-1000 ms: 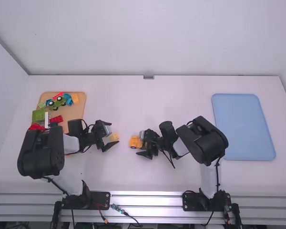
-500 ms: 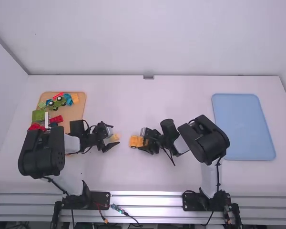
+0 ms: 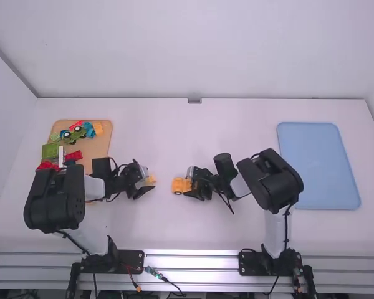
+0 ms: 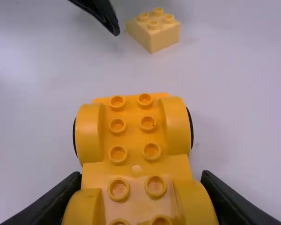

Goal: Assemble lego blocks to make yellow taxi

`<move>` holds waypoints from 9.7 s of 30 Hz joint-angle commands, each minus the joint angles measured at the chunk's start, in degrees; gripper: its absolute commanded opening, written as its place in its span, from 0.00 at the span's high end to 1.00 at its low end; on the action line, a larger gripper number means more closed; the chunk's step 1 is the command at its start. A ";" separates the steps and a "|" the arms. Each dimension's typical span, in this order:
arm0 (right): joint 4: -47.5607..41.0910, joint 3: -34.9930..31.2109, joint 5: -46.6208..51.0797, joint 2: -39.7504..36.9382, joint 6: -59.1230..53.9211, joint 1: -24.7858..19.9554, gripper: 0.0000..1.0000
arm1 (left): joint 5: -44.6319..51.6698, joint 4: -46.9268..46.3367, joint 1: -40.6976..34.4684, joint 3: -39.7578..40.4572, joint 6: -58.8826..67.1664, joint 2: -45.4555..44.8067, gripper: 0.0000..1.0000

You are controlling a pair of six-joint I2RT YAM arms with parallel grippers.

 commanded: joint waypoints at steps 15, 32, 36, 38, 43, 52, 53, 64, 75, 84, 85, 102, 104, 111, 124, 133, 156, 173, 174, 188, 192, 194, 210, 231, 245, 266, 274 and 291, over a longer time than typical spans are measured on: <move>0.44 0.20 -2.40 0.61 -1.84 0.02 0.42 | -2.97 -9.72 -0.90 5.08 4.05 0.34 0.38; 0.44 0.17 -2.38 0.61 -1.81 0.09 0.42 | -1.75 -5.09 -1.70 3.25 3.90 1.11 0.34; 0.42 0.15 -2.38 0.61 -1.81 0.02 0.42 | -1.38 -4.56 -1.53 4.19 3.72 3.45 0.36; 0.39 0.15 -2.36 0.61 -1.81 0.02 0.39 | -1.38 -5.48 -1.88 4.80 3.46 3.88 0.37; 0.37 0.15 -2.38 0.61 -1.81 0.02 0.38 | -1.38 -8.78 -2.01 6.92 3.48 3.95 0.48; 0.35 0.15 -2.36 0.61 -1.81 0.02 0.38 | -1.62 -7.14 -2.01 5.39 4.95 3.95 0.52; 0.35 0.15 -2.38 0.61 -1.79 0.02 0.38 | -1.62 -6.40 -2.01 4.95 4.97 3.95 0.52; 0.35 0.15 -2.36 0.61 -1.79 0.04 0.38 | -1.42 -7.89 -2.40 5.85 4.97 3.95 0.63; 0.35 0.15 -2.14 0.61 -1.42 0.02 0.38 | -1.33 -9.18 -2.38 6.74 5.04 3.95 0.75; 0.35 0.24 -2.14 0.61 -1.42 0.02 0.36 | 2.82 -8.06 -3.89 6.88 4.53 2.11 0.95; 0.33 0.26 -2.12 0.61 -1.42 0.02 0.36 | 2.36 -7.95 -4.37 6.83 3.62 1.65 0.98; 0.35 0.13 -2.01 0.61 -3.52 -0.02 0.31 | -1.81 -14.49 -17.46 8.16 0.42 -8.33 0.98; 0.35 0.17 -2.38 0.61 -3.52 0.15 0.27 | -1.68 -14.68 -17.42 8.45 0.45 -8.33 0.98; 0.35 0.20 -2.19 0.61 -3.34 0.04 0.39 | -0.70 -14.99 -18.21 8.60 0.45 -8.33 0.99; 0.15 0.15 -2.16 0.61 -3.37 0.02 0.57 | -0.26 -16.41 -20.37 11.29 2.61 -2.87 0.98; 0.15 0.15 -1.92 0.61 -3.54 0.00 0.57 | 2.80 -16.13 -21.70 12.49 3.90 -0.14 0.98; -3.08 1.66 -2.16 0.61 -4.79 -0.02 0.57 | -6.45 -10.86 -25.75 9.91 -0.17 -0.14 0.98; -3.06 1.68 -1.95 0.61 -4.39 -0.02 0.57 | -6.51 -10.81 -25.90 10.90 -4.47 -0.31 0.99; -3.06 1.66 -1.92 0.61 -4.39 -0.04 0.57 | -6.49 -11.56 -25.90 11.29 -3.77 -0.42 0.98; -3.10 1.66 -0.68 0.61 -4.37 -0.04 0.57 | -7.74 -10.81 -25.90 8.60 -2.64 -2.65 0.98; -3.15 1.66 -0.66 0.61 -4.37 -0.04 0.57 | -6.12 -10.40 -25.90 8.60 -2.57 -2.70 0.98; -3.17 1.66 -0.66 0.61 -4.35 -0.02 0.57 | -6.56 -10.84 -25.90 8.67 -2.57 -2.70 0.98; -3.26 1.66 -0.66 0.61 -4.35 -0.02 0.57 | -9.38 -11.27 -25.03 8.38 -2.57 -2.70 0.90; -3.28 1.66 -0.61 0.61 -4.35 -0.02 0.57 | -8.94 -11.27 -24.22 8.30 -5.46 -6.28 0.01; -3.23 1.66 -0.66 0.61 -4.37 -0.04 0.56 | -5.95 -13.11 -24.09 8.23 -5.56 -9.82 0.98; -3.26 1.70 -0.66 0.61 -4.35 -0.04 0.56 | -2.14 -13.24 -24.06 10.57 -4.03 -3.13 0.98; -3.23 1.66 -0.63 0.61 -4.35 -0.04 0.56 | -3.91 -12.54 -24.09 10.66 -4.12 -0.90 0.98; -2.86 1.73 -1.09 0.61 -2.47 -2.32 0.56 | -9.27 -19.67 -24.06 10.92 0.12 0.15 0.98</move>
